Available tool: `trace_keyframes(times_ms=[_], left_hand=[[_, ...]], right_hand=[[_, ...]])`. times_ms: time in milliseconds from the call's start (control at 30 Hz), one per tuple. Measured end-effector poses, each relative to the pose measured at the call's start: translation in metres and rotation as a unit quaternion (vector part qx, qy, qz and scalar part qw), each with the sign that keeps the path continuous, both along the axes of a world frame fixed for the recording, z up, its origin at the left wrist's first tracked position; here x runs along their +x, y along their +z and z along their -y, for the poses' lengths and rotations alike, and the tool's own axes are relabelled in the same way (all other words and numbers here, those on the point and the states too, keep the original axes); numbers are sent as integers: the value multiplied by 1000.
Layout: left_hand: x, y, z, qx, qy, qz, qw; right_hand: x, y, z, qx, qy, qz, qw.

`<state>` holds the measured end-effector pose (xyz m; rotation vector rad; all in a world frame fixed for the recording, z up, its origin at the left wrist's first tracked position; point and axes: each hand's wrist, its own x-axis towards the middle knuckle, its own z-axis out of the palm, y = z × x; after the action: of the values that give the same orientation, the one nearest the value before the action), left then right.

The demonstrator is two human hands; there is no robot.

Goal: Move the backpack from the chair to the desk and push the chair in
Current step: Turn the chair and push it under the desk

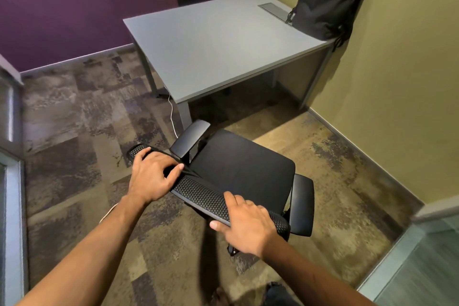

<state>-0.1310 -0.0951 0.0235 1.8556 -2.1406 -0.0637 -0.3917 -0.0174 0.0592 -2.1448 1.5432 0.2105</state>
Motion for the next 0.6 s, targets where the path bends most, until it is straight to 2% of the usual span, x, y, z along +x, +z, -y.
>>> trace_keyframes(times_ms=[600], left_hand=[[-90,5,28,31,36,2,999]], right_hand=[[-91,0,53,-43,9,-42,998]])
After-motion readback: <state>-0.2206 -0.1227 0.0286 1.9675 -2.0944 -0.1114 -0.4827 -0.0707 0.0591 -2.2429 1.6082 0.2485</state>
